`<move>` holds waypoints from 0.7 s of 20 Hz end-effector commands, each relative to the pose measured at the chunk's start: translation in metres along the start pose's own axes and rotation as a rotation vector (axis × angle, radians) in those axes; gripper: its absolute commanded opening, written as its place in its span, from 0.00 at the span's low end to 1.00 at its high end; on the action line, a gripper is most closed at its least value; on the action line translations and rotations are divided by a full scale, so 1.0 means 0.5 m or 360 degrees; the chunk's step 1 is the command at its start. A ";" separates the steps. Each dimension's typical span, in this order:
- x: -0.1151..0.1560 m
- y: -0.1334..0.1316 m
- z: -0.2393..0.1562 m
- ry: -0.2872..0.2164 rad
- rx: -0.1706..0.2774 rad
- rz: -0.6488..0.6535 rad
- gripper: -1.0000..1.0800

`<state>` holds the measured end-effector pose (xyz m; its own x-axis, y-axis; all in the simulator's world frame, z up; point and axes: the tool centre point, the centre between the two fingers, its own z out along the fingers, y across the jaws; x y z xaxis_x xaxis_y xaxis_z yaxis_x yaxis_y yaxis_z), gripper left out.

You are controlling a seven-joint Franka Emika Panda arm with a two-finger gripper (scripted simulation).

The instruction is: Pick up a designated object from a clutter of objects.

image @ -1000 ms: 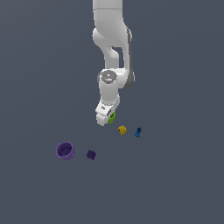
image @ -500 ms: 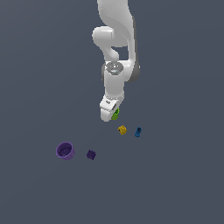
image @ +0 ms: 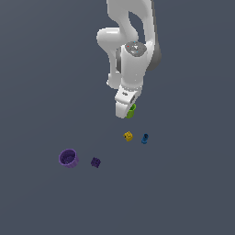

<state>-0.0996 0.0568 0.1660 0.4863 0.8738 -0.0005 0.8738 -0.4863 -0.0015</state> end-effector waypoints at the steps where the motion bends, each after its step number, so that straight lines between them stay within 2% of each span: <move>1: 0.024 -0.011 -0.045 0.0001 -0.0001 0.0000 0.00; 14: 0.150 -0.065 -0.280 0.0001 -0.0001 -0.0001 0.00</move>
<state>-0.0918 0.1298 0.2909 0.4853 0.8743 -0.0002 0.8743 -0.4853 -0.0015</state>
